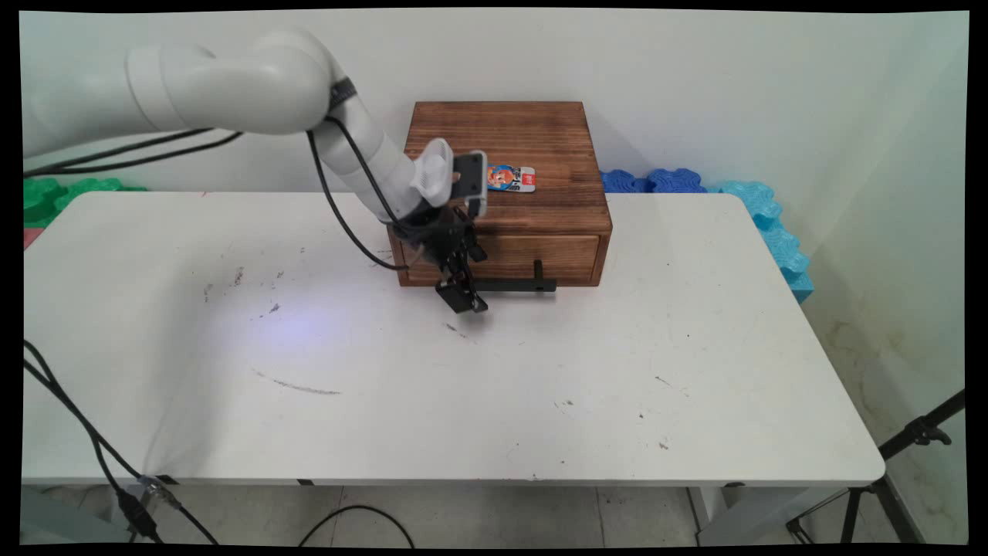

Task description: Open the drawer

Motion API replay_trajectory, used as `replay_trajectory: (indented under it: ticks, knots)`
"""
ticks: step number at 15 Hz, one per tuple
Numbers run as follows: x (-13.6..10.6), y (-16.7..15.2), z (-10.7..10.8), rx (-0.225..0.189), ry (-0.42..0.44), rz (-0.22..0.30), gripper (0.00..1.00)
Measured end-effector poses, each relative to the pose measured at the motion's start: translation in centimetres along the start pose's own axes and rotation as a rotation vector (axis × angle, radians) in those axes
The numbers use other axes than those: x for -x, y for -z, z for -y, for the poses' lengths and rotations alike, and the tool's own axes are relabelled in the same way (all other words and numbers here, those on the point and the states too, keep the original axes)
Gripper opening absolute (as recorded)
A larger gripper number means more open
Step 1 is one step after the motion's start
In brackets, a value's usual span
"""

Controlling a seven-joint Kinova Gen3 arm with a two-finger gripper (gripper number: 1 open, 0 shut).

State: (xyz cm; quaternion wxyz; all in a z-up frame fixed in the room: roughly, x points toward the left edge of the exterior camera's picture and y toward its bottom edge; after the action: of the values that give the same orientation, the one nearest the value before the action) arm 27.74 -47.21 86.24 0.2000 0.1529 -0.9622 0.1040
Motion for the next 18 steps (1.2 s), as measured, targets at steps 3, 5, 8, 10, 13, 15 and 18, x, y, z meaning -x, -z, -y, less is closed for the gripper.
replay_trajectory:
  ticks: [3,5,8,10,13,15,18]
  knots:
    - [-0.2,-1.9,-0.4,0.011,-0.018,0.015,1.0]
    - [-0.4,-2.9,-0.6,0.015,-0.027,0.022,1.0]
    - [-0.6,-4.2,-0.7,0.014,-0.032,0.027,1.0]
    - [-0.8,-4.9,-0.9,0.015,-0.03,0.03,1.0]
    - [-1.2,-5.7,-1.1,0.022,-0.024,0.033,1.0]
    - [-1.3,-6.0,-1.8,0.032,-0.022,0.034,1.0]
    - [-1.5,-6.1,-2.9,0.047,-0.025,0.035,1.0]
